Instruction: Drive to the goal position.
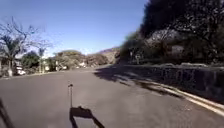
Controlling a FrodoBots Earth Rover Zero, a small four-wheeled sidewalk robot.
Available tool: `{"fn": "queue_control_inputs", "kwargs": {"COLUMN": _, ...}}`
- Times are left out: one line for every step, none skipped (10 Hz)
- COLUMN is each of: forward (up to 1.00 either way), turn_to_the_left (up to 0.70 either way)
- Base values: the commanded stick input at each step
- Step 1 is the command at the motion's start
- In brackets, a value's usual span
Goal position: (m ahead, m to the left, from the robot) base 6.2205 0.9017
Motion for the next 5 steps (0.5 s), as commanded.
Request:
{"fn": "queue_control_inputs", "kwargs": {"forward": 1.00, "turn_to_the_left": 0.00}}
{"fn": "queue_control_inputs", "kwargs": {"forward": 1.00, "turn_to_the_left": 0.00}}
{"fn": "queue_control_inputs", "kwargs": {"forward": 1.00, "turn_to_the_left": 0.00}}
{"fn": "queue_control_inputs", "kwargs": {"forward": 1.00, "turn_to_the_left": 0.00}}
{"fn": "queue_control_inputs", "kwargs": {"forward": 1.00, "turn_to_the_left": 0.00}}
